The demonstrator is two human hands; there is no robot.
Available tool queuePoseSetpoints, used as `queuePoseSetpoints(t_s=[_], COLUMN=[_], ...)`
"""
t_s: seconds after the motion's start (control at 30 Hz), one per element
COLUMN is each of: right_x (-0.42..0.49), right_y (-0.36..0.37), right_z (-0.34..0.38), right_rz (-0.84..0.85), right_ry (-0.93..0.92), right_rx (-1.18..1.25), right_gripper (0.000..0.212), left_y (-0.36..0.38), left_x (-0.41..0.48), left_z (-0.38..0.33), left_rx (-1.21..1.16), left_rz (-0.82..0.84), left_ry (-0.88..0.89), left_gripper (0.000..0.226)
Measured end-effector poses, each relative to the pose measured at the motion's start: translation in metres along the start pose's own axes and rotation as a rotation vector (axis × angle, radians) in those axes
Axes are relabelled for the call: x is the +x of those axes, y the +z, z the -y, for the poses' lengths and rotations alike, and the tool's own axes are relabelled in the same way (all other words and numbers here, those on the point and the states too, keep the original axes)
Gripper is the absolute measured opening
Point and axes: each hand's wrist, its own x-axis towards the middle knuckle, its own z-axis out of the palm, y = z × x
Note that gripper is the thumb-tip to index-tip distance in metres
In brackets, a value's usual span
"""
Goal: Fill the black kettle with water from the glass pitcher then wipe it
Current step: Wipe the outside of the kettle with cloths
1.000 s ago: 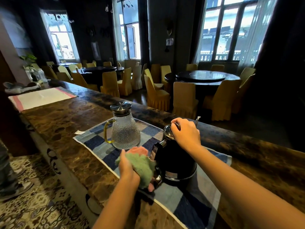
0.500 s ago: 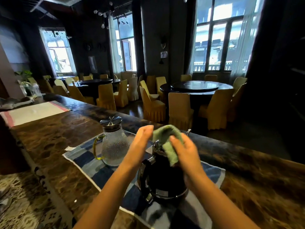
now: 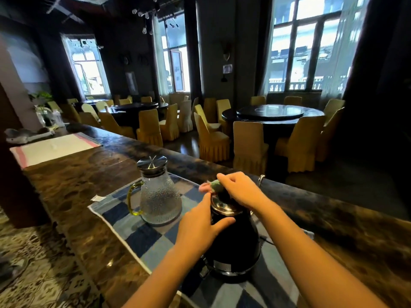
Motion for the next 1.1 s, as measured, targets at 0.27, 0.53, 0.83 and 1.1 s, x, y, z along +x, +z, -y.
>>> queuePoseSetpoints(t_s=[0.27,0.53,0.83,1.1], right_x=[-0.002,-0.051,-0.061,-0.032], right_y=[0.030,0.045,0.049,0.022], right_z=[0.008,-0.041,-0.061,-0.056], right_rz=[-0.219,-0.547,-0.637,-0.411], right_ry=[-0.401,-0.705,-0.608,-0.303], right_rx=[-0.566,-0.299,0.085,0.616], right_gripper=[0.037,0.018,0.022,0.025], left_y=[0.002,-0.001,-0.002,0.000], left_x=[0.000,-0.002,-0.003,-0.001], left_z=[0.008,0.003,0.008,0.008], left_rx=[-0.142,-0.048,-0.075,-0.027], left_rz=[0.045,0.057,0.036,0.002], left_ry=[-0.167,-0.153,0.019,0.087], left_gripper=[0.096,0.034,0.075,0.064])
